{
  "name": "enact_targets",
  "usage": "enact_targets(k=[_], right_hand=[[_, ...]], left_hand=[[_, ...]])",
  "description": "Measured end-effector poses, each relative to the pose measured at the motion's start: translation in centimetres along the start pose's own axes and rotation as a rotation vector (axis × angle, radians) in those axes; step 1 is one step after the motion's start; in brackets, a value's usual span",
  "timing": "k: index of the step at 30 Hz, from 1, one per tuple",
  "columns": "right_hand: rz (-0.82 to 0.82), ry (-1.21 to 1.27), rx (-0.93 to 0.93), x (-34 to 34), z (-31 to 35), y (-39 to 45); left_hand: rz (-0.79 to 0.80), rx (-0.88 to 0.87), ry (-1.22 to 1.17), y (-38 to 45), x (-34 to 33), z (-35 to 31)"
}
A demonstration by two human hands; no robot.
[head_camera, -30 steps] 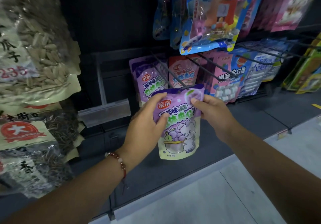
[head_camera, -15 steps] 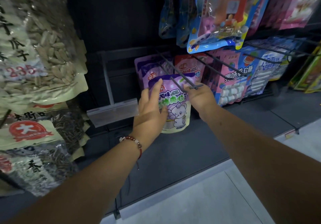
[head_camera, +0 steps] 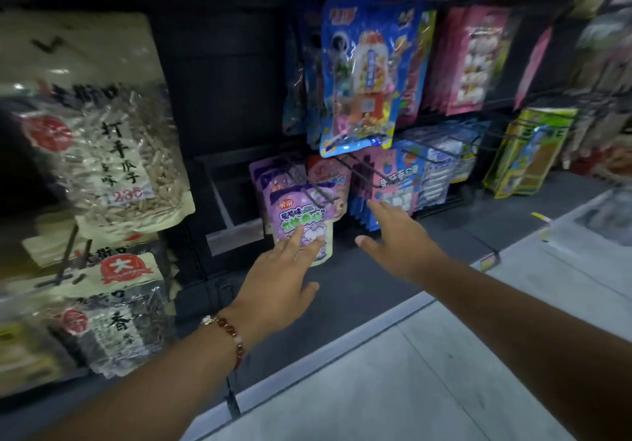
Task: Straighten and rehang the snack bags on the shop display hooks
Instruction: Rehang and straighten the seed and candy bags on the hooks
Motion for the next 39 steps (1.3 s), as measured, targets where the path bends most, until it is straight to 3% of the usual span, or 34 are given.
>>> enact_targets(k=[8, 12, 18, 23, 25, 31, 35, 39], right_hand=[[0.004, -0.223, 0.017, 11.8, 5.2, -10.1], [-0.01, -0.167, 0.003, 17.4, 7.5, -15.2], [0.005, -0.025, 0.006, 24.5, 12.1, -21.8], [0.154, 0.068, -0.033, 28.1, 14.7, -25.0], [0.191, 0.067, -0.035, 29.2, 15.0, -25.5], [0.105, 0.134, -0.008, 29.4, 10.4, -22.7], [0.094, 0.236, -0.074, 26.8, 4.2, -17.3], [0.103, 0.188, -0.101, 27.2, 0.1, -9.5]], left_hand=[[0.039, 0.147, 0.167, -4.4, 12.6, -6.9], [0.019, 0.238, 0.078, -8.0, 19.8, -8.4], [-0.078, 0.214, 0.091, -13.4, 28.8, -10.4], [-0.125, 0.161, 0.072, -15.5, 33.9, -12.4], [-0.123, 0.143, 0.049, -15.3, 35.0, -13.4], [-0.121, 0.027, -0.025, -9.5, 33.1, -15.0], [-0.197, -0.083, -0.046, -2.3, 30.0, -15.1], [-0.266, -0.131, 0.012, 5.2, 28.3, -14.0]])
Point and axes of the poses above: each hand's wrist, its own y-axis towards the middle knuckle, its own x-axis out of the back of the hand, z = x × y, the point moved 3 cm from there along y, towards the middle knuckle, and after that the axes turned 1 degree about -z, right-handed, at the moved point
